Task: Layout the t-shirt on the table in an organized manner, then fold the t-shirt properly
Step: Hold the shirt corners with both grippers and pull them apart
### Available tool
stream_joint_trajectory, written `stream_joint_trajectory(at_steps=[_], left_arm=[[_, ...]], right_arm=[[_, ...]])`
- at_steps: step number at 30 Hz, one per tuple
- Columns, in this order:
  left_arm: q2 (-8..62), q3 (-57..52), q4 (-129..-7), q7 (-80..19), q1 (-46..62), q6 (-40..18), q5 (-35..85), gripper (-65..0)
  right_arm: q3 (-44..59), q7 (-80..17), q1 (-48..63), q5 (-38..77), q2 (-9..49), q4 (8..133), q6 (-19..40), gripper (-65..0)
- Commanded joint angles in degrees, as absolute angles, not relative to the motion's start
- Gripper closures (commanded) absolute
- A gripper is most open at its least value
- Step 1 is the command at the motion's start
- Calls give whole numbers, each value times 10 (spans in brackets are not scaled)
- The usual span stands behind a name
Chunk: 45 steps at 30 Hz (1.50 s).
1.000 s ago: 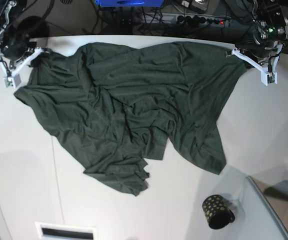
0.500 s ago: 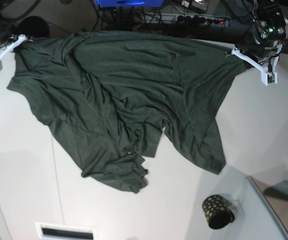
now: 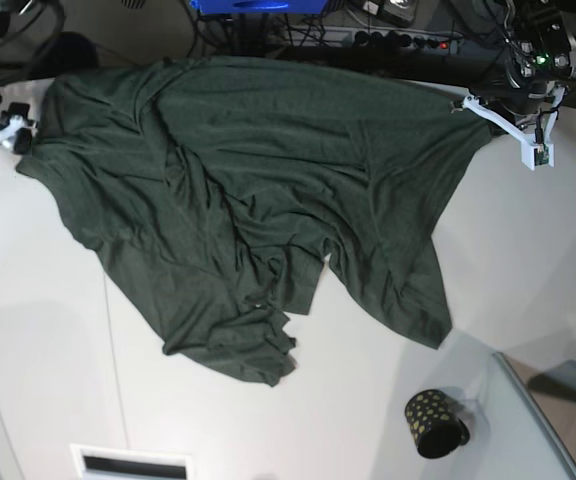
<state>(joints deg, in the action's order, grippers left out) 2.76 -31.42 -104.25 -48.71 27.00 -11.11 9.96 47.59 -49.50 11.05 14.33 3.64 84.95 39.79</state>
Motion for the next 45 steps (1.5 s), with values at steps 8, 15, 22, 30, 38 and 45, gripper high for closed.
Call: stream_joint_trajectory(at_steps=[8,15,22,30,38,45], left_arm=[[32,-317,-1052,-479,272,-110,101,0],[33,-317,-1052,-479,272,-110,101,0],[33,-317,-1052,-479,272,-110,101,0],[33,-317,-1052,-479,272,-110,101,0],[33,-317,-1052,-479,272,-110,101,0],[33,-317,-1052,-479,272,-110,101,0]], right_arm=[[482,-442,93,176,74,757,400,-479],[477,-453,120,196,58,759,400,-507],[417,-452,147,197,51,758,400,-387],[427,-456,182,197,43,807,400,-14],[425,-457,231,197,22,911,400,-26],[429,-495,226,200,23,915,400,-399]])
